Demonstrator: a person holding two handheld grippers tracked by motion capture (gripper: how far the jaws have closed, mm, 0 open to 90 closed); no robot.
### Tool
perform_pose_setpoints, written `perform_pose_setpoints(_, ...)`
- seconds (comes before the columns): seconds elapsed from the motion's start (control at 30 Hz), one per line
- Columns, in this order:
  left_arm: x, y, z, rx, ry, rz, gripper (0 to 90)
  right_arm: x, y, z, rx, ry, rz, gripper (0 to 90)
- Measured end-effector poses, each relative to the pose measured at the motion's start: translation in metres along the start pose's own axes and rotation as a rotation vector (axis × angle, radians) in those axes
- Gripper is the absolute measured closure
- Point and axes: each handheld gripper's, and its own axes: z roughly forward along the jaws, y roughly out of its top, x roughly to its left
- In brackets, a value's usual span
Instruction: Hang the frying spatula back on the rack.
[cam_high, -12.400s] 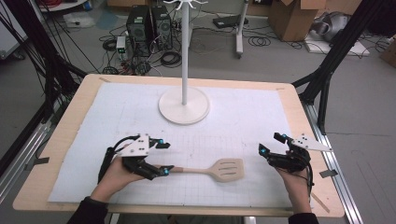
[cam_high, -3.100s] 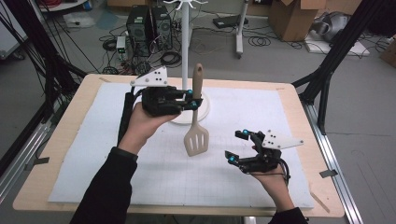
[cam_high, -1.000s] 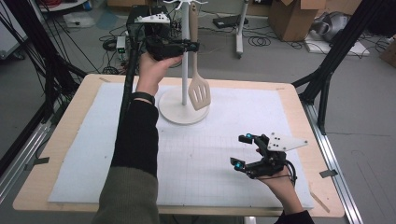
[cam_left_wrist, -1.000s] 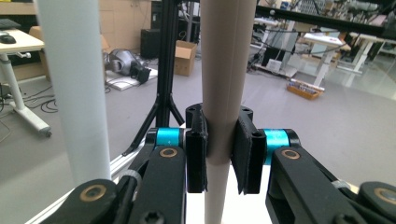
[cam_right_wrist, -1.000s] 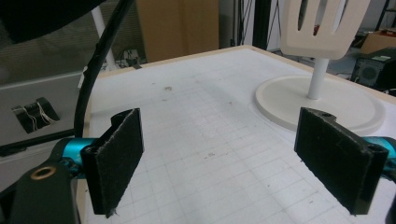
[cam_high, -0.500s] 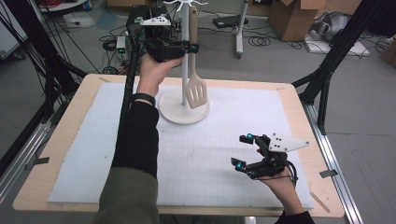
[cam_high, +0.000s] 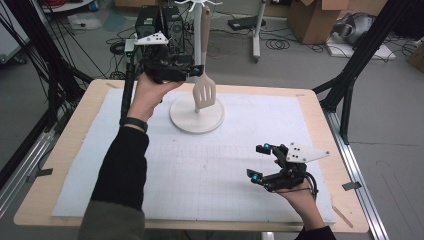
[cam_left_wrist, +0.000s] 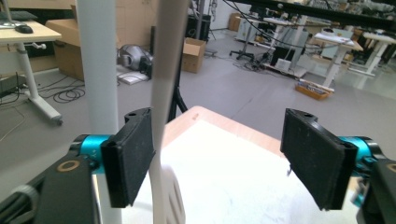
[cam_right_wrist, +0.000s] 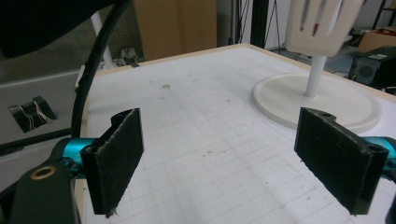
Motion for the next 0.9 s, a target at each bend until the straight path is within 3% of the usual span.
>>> perform_pose_setpoints(0.17,-0.014,-0.013,-0.023,-0.004,-0.044,0.042,19.8,-0.001,0.0,0.0,0.005,-0.009,0.004,14.8)
perform_pose_setpoints(0.2,-0.023,-0.022,-0.034,-0.008,-0.055,0.067,19.1,-0.002,-0.001,-0.001,0.004,-0.016,-0.003,14.8)
perform_pose_setpoints(0.33,-0.041,-0.045,-0.055,-0.007,-0.059,0.115,18.7,-0.003,-0.002,-0.001,0.012,-0.023,0.004,14.8)
perform_pose_setpoints(0.43,-0.049,-0.057,-0.064,-0.012,-0.069,0.128,18.8,-0.004,-0.002,-0.001,0.02,-0.026,0.01,14.7)
perform_pose_setpoints(0.53,-0.062,-0.083,-0.08,-0.003,-0.091,0.155,18.8,-0.005,-0.004,0.0,0.032,-0.043,0.0,14.7)
perform_pose_setpoints(0.63,-0.066,-0.096,-0.088,0.0,-0.099,0.157,17.8,-0.006,-0.005,0.0,0.036,-0.052,0.0,14.5)
perform_pose_setpoints(0.67,-0.069,-0.111,-0.097,-0.002,-0.12,0.145,17.1,-0.006,-0.006,0.0,0.04,-0.053,0.002,14.4)
perform_pose_setpoints(0.7,-0.069,-0.111,-0.097,-0.002,-0.12,0.145,16.9,-0.006,-0.006,0.0,0.04,-0.053,0.002,14.4)
perform_pose_setpoints(0.73,-0.07,-0.126,-0.105,0.001,-0.123,0.135,16.9,-0.007,-0.007,0.0,0.047,-0.054,0.008,14.1)
perform_pose_setpoints(0.77,-0.07,-0.126,-0.105,0.001,-0.123,0.135,16.9,-0.008,-0.008,0.0,0.051,-0.055,0.012,13.9)
perform_pose_setpoints(0.8,-0.072,-0.141,-0.114,0.006,-0.111,0.132,16.9,-0.009,-0.009,0.0,0.05,-0.059,0.007,13.8)
perform_pose_setpoints(0.83,-0.072,-0.141,-0.114,0.006,-0.111,0.132,16.9,-0.009,-0.009,0.0,0.05,-0.059,0.007,13.8)
perform_pose_setpoints(0.9,-0.072,-0.162,-0.123,0.016,-0.092,0.137,16.9,-0.01,-0.012,0.0,0.062,-0.063,0.018,13.8)
